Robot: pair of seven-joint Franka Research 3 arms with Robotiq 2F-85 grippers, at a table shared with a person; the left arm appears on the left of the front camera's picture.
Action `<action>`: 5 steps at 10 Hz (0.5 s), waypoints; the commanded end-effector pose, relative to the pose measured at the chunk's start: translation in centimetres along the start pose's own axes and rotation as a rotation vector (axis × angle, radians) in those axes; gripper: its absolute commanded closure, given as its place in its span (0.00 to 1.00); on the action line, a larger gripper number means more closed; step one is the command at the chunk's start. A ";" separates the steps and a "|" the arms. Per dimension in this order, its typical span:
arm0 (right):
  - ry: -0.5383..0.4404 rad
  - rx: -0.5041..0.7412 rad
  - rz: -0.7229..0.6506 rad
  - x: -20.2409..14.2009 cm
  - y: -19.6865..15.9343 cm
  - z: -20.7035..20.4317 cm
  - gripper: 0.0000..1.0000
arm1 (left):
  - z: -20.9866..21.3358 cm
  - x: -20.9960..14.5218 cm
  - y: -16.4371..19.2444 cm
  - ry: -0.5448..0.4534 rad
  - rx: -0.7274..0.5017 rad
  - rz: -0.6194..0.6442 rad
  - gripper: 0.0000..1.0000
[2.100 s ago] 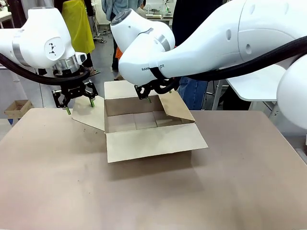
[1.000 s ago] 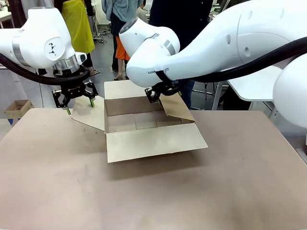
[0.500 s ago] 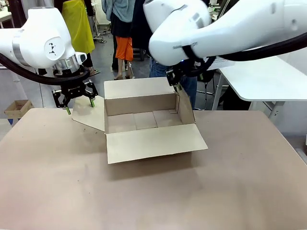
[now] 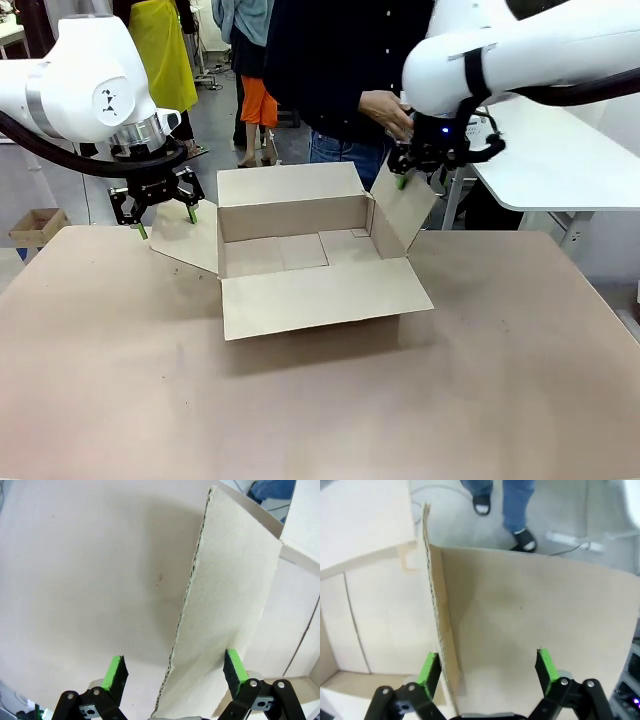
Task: Pack the gift set into the box.
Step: Place both hands on the side flaps of the Package Box and spread them outward.
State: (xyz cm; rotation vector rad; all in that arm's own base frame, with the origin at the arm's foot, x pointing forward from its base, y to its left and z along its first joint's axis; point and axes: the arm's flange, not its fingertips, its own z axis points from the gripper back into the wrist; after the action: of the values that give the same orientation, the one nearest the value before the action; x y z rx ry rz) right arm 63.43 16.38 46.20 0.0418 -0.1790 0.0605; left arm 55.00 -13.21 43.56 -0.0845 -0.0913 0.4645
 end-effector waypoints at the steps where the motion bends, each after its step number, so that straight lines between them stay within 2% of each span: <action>1: 0.006 0.105 -0.016 -1.6 -2.1 -0.4 0.00 | 0.2 -0.1 0.0 -0.006 0.013 0.010 0.00; 3: 0.037 0.169 -0.012 -1.6 -1.8 -2.4 0.00 | 0.2 -0.1 0.0 -0.006 0.013 0.010 0.00; 4: 0.034 0.082 -0.041 -0.5 -2.5 -1.1 0.00 | 0.2 -0.1 0.0 -0.006 0.013 0.010 0.00; 5: 0.034 0.082 -0.041 -0.5 -2.5 -1.1 0.00 | 0.2 -0.1 0.0 -0.006 0.013 0.010 0.00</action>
State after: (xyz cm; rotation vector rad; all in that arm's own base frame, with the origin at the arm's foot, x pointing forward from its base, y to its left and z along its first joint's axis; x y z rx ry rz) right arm 63.06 14.23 44.15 0.1545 -0.1272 0.0315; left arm 55.00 -13.22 43.56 -0.0846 -0.0914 0.4644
